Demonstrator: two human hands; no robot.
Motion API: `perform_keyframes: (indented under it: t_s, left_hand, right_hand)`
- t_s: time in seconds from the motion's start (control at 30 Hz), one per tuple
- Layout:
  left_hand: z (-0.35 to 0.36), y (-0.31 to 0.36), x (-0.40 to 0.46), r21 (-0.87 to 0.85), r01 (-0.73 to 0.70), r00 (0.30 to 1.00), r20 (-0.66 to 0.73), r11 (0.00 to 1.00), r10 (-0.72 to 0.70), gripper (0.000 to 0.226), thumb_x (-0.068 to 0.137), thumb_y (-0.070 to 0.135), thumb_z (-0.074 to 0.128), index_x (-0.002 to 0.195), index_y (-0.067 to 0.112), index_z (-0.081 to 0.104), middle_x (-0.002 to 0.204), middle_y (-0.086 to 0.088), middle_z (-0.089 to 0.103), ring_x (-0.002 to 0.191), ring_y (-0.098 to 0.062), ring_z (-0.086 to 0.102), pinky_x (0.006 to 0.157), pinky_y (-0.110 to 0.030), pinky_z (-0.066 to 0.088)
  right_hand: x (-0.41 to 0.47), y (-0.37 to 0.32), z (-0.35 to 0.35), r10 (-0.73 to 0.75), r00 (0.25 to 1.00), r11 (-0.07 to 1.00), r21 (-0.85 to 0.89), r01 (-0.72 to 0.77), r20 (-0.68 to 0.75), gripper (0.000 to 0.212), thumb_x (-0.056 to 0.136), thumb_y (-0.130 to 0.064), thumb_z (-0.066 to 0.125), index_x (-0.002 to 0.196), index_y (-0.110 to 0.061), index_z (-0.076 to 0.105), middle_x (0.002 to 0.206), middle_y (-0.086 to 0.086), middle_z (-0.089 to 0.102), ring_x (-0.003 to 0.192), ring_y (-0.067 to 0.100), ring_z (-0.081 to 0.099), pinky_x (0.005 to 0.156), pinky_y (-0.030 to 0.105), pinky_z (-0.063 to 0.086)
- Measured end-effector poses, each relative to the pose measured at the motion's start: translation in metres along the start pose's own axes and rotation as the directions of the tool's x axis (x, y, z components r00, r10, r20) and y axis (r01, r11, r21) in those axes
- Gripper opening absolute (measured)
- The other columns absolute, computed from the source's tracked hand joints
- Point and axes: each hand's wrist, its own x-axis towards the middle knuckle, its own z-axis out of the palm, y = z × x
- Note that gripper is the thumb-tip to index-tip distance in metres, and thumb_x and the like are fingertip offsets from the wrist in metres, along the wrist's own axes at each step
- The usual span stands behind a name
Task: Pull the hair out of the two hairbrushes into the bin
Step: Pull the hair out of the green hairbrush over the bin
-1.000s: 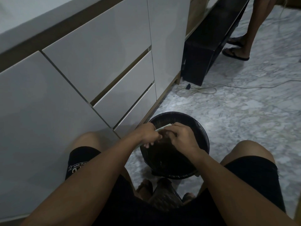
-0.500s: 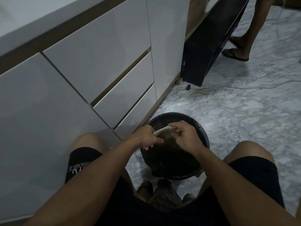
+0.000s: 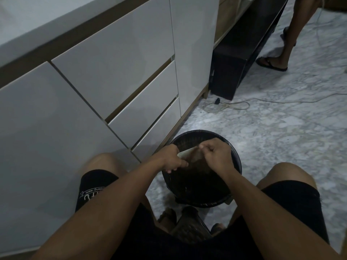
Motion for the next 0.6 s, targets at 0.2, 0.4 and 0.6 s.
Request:
perform_keyframes:
  t_s: [0.2,0.4,0.6]
  left_hand:
    - [-0.005,-0.009,0.002,-0.078,0.023,0.999,-0.021,0.997,-0.024,0.027,0.085,0.029,0.072,0.087,0.003,0.064,0.06,-0.006,0.063,0.042,-0.016,0.055,0.049,-0.026,0.046]
    - [-0.007,-0.001,0.001,-0.091,0.027,1.0,0.001,0.995,-0.027,0.035,0.084,0.034,0.069,0.091,-0.001,0.07,0.065,-0.008,0.067,0.044,-0.018,0.055,0.048,-0.024,0.045]
    - [-0.006,-0.002,0.002,-0.091,0.0,0.999,-0.044,0.996,-0.004,0.035,0.087,0.041,0.066,0.083,0.006,0.068,0.057,-0.003,0.064,0.039,-0.014,0.054,0.051,-0.025,0.047]
  right_hand:
    - [0.005,0.006,-0.01,0.128,0.992,0.985,0.111,-0.129,0.016,0.01,0.088,-0.018,0.064,0.081,-0.015,0.071,0.079,-0.001,0.067,0.077,0.014,0.061,0.074,0.024,0.042]
    - [-0.001,-0.002,-0.001,-0.012,0.973,0.967,0.25,-0.048,0.23,0.039,0.078,-0.016,0.076,0.114,-0.027,0.066,0.103,-0.008,0.063,0.094,0.003,0.061,0.084,0.016,0.047]
    - [0.0,-0.002,-0.004,-0.003,0.995,0.991,0.131,-0.009,0.096,0.011,0.083,-0.014,0.071,0.089,-0.019,0.078,0.085,-0.004,0.074,0.083,0.011,0.069,0.085,0.032,0.055]
